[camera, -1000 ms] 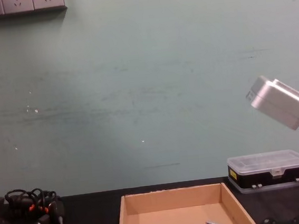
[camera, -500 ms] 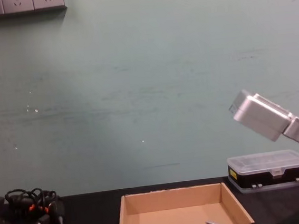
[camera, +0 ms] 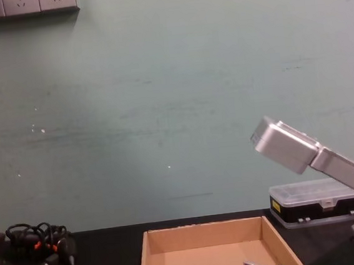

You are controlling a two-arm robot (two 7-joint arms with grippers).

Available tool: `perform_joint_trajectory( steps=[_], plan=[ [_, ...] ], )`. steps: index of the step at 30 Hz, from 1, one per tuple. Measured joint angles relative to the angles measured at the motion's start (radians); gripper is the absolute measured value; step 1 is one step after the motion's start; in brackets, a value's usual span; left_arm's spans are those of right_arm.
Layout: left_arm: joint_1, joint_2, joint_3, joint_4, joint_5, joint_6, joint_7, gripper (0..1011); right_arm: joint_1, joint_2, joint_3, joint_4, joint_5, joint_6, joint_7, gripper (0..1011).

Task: Use one hand to pick up the angle iron from the table and place it into the box.

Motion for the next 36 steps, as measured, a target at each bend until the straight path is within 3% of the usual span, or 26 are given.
perform_joint_trajectory(
  steps=[11,36],
  plan=[
    [0.0,0.0,0.0,0.0,0.0,0.0,0.0,1011,0.027,-0.035,-0.024,0.055,-0.003,-0.02,0.024,1000],
    [0.0,0.0,0.0,0.0,0.0,0.0,0.0,1011,0.042,-0.062,-0.044,0.101,-0.009,-0.037,0.035,1000]
  ],
)
